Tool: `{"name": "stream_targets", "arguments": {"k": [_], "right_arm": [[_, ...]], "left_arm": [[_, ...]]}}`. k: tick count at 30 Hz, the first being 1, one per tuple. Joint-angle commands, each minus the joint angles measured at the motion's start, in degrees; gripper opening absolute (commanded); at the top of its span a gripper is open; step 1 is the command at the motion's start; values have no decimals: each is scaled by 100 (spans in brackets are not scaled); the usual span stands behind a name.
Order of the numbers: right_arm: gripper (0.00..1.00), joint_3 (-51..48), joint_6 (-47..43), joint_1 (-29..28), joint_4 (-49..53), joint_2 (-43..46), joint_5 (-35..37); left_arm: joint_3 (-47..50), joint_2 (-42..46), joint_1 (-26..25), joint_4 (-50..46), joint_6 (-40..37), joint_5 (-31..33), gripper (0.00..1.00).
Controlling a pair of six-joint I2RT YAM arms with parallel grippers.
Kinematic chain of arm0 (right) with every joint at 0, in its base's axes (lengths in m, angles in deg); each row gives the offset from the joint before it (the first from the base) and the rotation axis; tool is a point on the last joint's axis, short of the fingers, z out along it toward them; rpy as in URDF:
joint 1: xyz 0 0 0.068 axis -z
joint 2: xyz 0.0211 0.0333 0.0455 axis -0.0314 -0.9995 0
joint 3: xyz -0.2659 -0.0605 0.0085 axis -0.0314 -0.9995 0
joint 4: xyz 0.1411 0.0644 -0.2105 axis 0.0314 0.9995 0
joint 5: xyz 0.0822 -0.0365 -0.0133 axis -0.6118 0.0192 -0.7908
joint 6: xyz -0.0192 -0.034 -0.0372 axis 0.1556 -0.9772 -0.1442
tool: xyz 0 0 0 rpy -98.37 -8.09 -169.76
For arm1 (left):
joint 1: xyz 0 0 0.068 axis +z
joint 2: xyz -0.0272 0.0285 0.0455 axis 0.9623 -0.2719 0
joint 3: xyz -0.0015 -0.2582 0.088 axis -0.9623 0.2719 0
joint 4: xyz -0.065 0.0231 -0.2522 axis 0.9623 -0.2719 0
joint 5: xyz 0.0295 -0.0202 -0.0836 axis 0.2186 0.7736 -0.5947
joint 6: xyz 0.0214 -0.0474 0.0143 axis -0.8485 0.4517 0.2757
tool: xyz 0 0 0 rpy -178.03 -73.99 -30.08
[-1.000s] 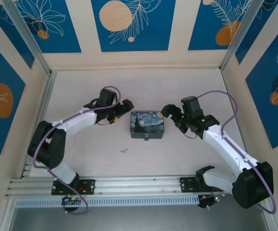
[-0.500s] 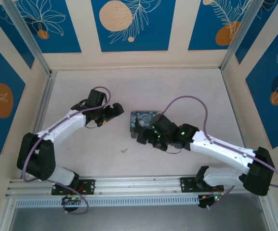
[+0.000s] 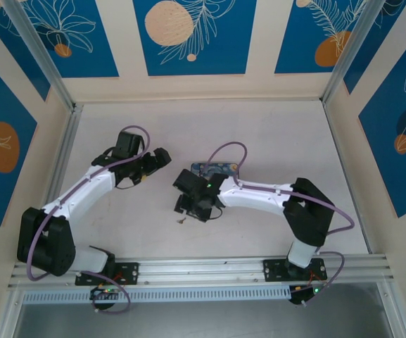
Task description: Unlock a padlock with a key
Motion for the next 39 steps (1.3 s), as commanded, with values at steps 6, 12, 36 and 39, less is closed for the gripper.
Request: {"name": "stream_targets", "arguments": {"k": [6,12,36,39], "right_arm": [[58,702,409,-197,291,-906,-248],[56,698,485,-219,300,-1062,-291],[59,-33,-103,-682,1548,316,1444],[59,-361,-356,-517,1524,603,1620]], "left_arm": [[88,246,268,-80,-105,-94,100],[162,293,310,-58,-119,-143,100],[221,324,354,69,-118,-270,100],[212,308,353,68,-117,-283,100]]}}
